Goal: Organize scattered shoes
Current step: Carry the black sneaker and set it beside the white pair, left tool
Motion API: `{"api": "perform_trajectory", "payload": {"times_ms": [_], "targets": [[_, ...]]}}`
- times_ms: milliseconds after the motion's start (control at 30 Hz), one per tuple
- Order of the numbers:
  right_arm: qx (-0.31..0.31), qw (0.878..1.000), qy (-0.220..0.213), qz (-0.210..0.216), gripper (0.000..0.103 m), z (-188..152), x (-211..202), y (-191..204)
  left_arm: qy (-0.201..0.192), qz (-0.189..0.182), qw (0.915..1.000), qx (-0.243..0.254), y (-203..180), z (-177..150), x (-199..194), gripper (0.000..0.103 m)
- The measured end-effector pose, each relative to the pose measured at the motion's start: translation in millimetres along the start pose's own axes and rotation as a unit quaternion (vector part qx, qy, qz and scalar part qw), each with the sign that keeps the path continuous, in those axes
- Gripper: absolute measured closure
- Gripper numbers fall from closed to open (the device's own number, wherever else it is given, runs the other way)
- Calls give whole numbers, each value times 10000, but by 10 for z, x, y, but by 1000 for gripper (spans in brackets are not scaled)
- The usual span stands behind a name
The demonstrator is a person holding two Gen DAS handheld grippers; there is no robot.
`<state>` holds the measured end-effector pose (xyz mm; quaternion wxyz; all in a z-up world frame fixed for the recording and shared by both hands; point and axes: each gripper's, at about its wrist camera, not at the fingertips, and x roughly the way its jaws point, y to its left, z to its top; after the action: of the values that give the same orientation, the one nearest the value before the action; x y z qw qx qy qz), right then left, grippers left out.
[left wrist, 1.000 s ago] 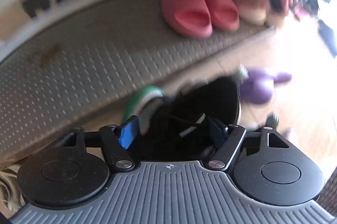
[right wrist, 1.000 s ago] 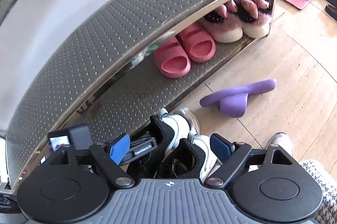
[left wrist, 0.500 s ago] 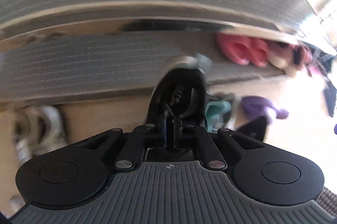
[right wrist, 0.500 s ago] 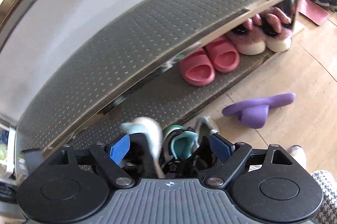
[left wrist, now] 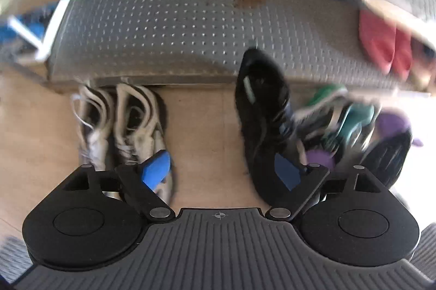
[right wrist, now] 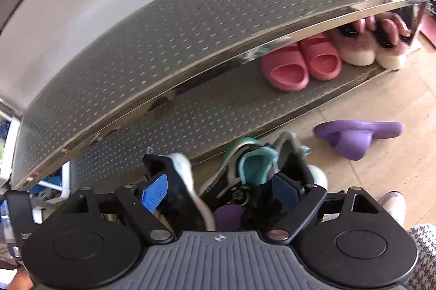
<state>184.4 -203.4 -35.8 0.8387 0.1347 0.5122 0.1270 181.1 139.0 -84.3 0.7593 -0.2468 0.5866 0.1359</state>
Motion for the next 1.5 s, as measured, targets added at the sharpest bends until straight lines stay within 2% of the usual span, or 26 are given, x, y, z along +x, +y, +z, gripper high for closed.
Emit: {"api": "perform_trajectory", "payload": {"times_ms": [67,133,200,300,400,467,500,533,567,600,633,733,767,867,933,1000,1100,1167,1233,1267,1300,1400,1500], "targets": [[-116,9999,26,42,18,-31,11,38,-46,-395,9954,-866,182,69,127,24],[-161,9998,57,44,17,-52,26,46,-121,-391,9920,-1197,226,142,227,30],[-155,9998,90,19,17,-66,43,33,-267,-287,9925,-1157,187,235,352,35],[-78,9999,137,-7,17,-55,60,-13,-341,-325,9941,-981,63,340,562,35],[17,9999,159,-14,17,-14,73,-74,-240,-306,9947,-951,-55,383,774,35],[61,9998,166,27,17,9,76,-95,-58,-48,9970,-773,-141,351,1006,34],[71,9998,174,49,17,19,77,-99,25,83,9976,-682,-167,326,1088,27],[64,9998,185,73,17,25,78,-93,169,160,9982,-559,-212,282,1189,25],[57,9997,197,98,17,31,79,-86,295,175,9984,-459,-256,240,1272,33],[46,9997,208,121,17,36,81,-79,319,143,9985,-422,-274,215,1294,51],[22,9997,220,140,17,35,84,-69,297,115,9989,-349,-306,203,1284,62],[-69,9995,263,168,17,22,105,-30,257,159,9995,33,-422,201,1234,65],[-100,9994,299,164,16,11,121,-18,299,232,9991,199,-440,204,1207,65],[-207,9988,426,145,15,-26,173,27,433,488,9970,426,-396,202,1073,45],[-297,9983,498,89,15,-68,228,89,388,489,9956,695,-340,175,966,44],[-383,9977,564,32,15,-107,282,150,346,452,9952,794,-238,144,946,32],[-420,9976,542,-32,15,-151,300,209,398,379,9982,229,3,99,980,25],[-428,9976,549,-14,15,-184,289,218,430,124,9987,-230,66,73,1069,19],[-500,9970,588,75,15,-225,281,233,328,-172,9981,-485,20,44,1157,24],[-547,9967,598,100,15,-233,277,239,257,-310,9983,-428,-31,39,1177,48],[-616,9964,581,74,15,-223,279,243,199,-360,9988,-250,-90,44,1169,61],[-709,9961,530,-23,15,-178,289,243,11,214,9969,755,-390,23,1033,76],[-462,9975,528,117,15,-110,269,225,6,875,9866,1374,-460,-29,865,76]]}}
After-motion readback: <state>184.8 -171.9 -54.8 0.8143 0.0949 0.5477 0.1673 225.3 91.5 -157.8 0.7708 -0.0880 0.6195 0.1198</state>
